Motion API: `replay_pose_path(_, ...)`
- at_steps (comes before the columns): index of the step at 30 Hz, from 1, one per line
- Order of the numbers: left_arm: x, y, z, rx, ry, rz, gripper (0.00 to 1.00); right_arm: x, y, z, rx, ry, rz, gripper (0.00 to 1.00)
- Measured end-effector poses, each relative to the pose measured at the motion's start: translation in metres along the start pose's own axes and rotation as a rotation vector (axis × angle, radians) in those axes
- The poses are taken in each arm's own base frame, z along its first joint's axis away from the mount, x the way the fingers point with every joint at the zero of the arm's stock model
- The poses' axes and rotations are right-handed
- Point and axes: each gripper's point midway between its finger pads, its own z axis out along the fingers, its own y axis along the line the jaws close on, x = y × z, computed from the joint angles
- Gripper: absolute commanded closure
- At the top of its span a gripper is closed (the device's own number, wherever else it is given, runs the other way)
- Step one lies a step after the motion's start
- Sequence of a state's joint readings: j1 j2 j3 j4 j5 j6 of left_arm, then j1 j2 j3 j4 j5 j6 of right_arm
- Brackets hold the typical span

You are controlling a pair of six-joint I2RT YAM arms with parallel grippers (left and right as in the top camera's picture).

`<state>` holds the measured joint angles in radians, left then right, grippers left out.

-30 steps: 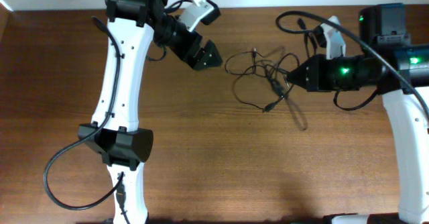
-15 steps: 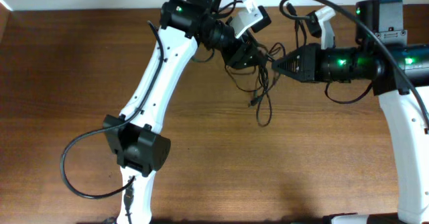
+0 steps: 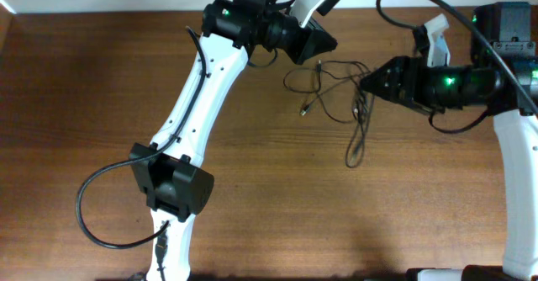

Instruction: Untangle cables

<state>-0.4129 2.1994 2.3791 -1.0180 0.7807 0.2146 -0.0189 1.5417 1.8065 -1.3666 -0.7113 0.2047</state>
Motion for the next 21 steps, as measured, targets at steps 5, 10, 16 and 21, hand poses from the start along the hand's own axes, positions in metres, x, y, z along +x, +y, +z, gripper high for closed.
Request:
replay_pose_path(5, 0.055, 0.040, -0.012, -0.283, 0.221, -0.168, 0.96, 0.014, -0.107, -0.012, 0.581, 0.065, 0.124, 0.01)
replay_pose_path(10, 0.059, 0.043, -0.012, -0.312, 0.239, -0.167, 0.91, 0.012, -0.119, -0.009, 0.547, 0.109, 0.105, 0.01)
replay_pose_path(16, 0.080, -0.040, 0.075, -0.144, 0.316, -0.129, 0.79, 0.002, -0.200, -0.086, 0.606, -0.076, 0.404, 0.01)
replay_pose_path(21, 0.144, -0.076, 0.175, -0.128, 0.419, -0.366, 0.66, 0.001, -0.198, -0.085, 0.589, -0.080, 0.403, 0.01)
